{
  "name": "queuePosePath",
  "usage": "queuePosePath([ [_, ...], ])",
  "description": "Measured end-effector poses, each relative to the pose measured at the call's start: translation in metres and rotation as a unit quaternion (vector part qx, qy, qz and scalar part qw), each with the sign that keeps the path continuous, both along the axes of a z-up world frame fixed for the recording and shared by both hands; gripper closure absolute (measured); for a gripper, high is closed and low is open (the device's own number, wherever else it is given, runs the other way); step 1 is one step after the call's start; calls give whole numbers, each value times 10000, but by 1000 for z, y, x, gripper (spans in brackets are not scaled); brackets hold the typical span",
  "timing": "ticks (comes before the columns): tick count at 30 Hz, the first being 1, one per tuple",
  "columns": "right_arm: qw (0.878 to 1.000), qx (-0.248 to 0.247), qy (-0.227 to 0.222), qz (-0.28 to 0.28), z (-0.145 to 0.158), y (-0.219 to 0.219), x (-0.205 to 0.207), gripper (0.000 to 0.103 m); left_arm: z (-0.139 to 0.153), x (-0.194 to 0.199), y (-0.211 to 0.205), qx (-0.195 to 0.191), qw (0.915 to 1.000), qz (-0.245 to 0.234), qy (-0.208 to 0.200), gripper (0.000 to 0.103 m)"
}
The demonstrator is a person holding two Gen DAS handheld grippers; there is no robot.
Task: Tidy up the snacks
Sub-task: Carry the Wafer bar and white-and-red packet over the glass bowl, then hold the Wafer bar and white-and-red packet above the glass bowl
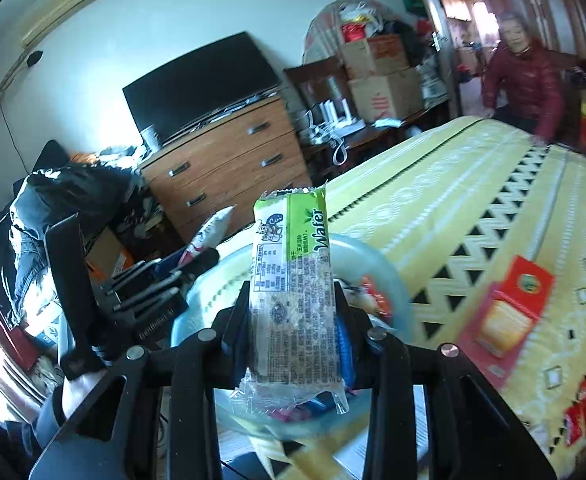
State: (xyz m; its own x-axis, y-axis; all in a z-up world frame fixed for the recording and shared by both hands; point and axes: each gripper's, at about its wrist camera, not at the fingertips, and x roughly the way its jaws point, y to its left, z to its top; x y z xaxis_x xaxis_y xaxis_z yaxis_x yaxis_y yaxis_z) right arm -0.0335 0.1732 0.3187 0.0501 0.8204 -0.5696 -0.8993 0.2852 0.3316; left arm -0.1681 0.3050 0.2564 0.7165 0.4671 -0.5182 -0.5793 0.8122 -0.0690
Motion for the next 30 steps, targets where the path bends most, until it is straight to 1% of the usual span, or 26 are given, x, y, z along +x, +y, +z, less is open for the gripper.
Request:
queuePosePath([
  [2,9999,-88,20,74,-3,21,-4,65,-1,-2,6,-38,10000,-5,-1,75],
  [6,9995,-249,-6,179,-9,46,-14,65,-5,-5,18,-147,9999,-7,4,75],
  [12,9992,-327,-35,209,-13,54,-20,65,-7,-10,26,-223,9998,0,13,75],
  [17,9991,-396,6,174,-19,60,-17,65,-10,-11,29,-271,9996,-5,33,75],
  [30,9989,-430,21,169,-19,62,-16,65,-13,-10,38,-327,9994,7,79,74],
])
